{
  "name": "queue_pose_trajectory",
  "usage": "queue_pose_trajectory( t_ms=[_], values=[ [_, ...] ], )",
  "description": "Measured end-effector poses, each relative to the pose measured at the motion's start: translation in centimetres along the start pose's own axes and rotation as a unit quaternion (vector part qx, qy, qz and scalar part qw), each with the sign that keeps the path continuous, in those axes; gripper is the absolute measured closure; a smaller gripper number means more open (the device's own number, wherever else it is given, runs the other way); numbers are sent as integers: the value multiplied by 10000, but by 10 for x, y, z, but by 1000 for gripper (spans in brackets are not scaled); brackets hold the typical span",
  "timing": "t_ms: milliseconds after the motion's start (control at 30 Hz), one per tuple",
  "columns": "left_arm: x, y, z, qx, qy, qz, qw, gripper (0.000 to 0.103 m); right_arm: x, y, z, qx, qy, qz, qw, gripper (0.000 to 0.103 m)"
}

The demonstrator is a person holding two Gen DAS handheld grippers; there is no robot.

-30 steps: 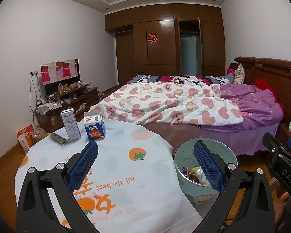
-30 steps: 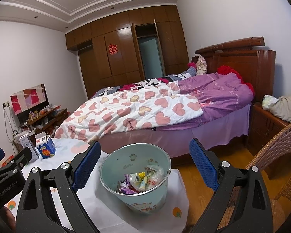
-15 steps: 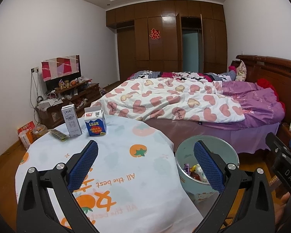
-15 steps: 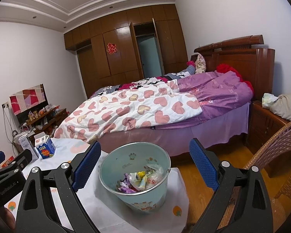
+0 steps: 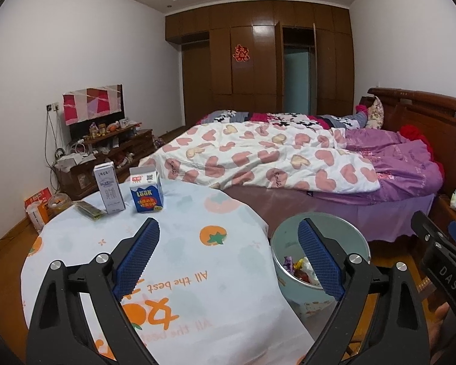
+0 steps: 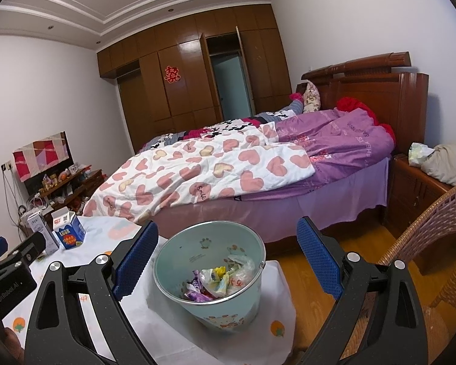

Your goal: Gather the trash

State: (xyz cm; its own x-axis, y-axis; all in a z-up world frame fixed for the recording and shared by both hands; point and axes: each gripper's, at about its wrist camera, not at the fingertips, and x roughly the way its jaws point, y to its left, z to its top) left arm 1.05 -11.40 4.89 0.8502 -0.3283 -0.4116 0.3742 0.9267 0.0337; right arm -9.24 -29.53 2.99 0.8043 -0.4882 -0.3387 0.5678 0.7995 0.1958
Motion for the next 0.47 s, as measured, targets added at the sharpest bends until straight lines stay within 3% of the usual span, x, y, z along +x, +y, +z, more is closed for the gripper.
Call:
queue_pose_trajectory(
  t_ms=[200, 467],
  values=[
    [1, 1, 1, -23, 40, 39, 10000, 6, 0, 1, 0, -2, 7, 0, 10000, 12],
    [3, 2, 1, -27, 123, 70, 9999, 6, 0, 1, 0, 0, 17, 2, 10000, 12]
  ],
)
